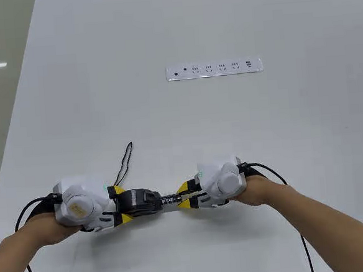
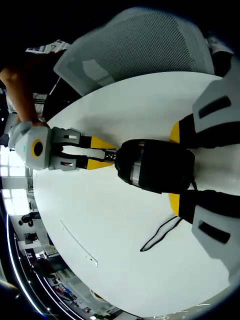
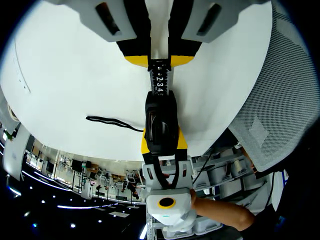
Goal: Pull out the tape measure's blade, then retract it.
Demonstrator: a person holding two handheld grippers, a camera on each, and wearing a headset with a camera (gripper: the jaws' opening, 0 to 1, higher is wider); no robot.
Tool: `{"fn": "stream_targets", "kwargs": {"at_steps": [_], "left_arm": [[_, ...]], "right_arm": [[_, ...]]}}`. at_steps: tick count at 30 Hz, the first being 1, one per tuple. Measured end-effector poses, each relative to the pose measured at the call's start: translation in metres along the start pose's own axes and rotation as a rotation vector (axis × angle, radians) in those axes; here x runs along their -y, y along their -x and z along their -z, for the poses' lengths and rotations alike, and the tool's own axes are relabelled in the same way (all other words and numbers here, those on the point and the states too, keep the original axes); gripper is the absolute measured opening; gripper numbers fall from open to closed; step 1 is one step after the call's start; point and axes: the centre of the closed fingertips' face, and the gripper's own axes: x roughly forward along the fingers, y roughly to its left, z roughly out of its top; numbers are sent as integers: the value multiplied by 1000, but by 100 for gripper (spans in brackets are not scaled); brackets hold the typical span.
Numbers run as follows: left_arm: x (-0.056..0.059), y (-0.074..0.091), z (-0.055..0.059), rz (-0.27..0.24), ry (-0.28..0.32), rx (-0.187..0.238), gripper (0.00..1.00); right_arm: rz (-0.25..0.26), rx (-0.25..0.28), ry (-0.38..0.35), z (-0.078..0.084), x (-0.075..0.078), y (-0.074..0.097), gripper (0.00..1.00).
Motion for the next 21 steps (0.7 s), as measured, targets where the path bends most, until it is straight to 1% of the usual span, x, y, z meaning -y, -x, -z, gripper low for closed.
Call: {"fn": "stream_targets", "kwargs": {"at_steps": [21], "left_arm": [[0, 0, 0, 4, 8, -6, 27]], "right_arm": [[3, -10, -3, 8, 2, 11, 10]]}}
